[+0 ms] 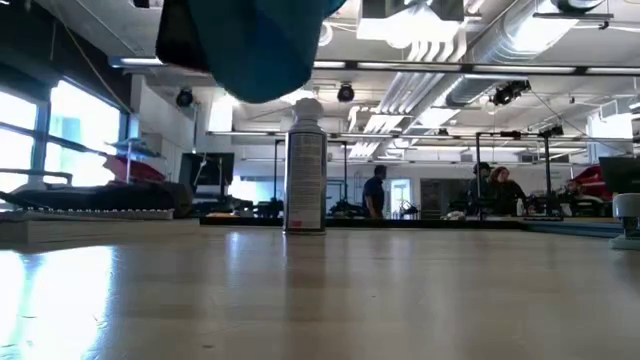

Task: Apply microfiber cloth
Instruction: Wipe the cellphone with the microfiber towel

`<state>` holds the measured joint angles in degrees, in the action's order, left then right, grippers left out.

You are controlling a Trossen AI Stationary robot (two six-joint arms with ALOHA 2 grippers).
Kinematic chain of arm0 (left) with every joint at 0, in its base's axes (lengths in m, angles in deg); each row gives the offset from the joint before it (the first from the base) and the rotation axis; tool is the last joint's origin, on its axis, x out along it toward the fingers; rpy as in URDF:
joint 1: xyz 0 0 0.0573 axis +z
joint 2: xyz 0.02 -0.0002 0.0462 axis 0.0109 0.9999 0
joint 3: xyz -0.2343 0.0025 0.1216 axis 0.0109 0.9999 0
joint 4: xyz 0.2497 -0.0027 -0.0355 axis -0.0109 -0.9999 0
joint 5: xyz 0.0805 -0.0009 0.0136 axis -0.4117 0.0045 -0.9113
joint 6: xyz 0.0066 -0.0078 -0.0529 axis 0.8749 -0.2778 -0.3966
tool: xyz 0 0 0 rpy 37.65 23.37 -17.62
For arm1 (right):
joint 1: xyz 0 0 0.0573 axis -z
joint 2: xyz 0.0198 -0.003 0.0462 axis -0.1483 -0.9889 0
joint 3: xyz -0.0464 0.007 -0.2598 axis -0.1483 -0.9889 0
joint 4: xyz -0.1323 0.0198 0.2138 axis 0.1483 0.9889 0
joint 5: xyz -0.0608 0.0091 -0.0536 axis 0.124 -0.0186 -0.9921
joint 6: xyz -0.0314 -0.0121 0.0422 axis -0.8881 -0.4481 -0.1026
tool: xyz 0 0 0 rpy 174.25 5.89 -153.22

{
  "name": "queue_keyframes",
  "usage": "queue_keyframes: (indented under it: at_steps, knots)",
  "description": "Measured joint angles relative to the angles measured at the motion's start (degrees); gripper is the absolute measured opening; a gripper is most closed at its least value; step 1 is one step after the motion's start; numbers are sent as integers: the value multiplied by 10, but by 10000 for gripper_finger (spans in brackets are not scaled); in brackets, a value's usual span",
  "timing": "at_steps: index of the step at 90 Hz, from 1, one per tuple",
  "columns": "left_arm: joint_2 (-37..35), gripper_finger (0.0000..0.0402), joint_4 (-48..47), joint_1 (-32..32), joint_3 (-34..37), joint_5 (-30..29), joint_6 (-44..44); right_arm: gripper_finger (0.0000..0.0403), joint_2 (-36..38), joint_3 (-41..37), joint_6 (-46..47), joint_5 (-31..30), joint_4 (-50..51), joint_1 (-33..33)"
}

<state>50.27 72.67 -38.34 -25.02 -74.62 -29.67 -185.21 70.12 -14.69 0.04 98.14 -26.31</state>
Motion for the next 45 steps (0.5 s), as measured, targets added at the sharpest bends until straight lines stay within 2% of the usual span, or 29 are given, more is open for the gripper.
queue_keyframes:
  at_steps: [13, 27, 35, 45]
  knots:
    - [-26, 12, -12, -3, 0, -7, -86, 0, 11, 0, 45, 7, 55, -3]
    - [-56, 12, -75, -19, 0, -34, -197, 0, 5, 0, 122, 6, 147, -31]
    - [-71, 12, -110, -24, 0, -29, -243, 0, 3, -1, 143, -39, 175, -57]
    - [-79, 12, -146, -21, 0, -27, -288, 0, -6, -1, 127, -91, 167, -88]
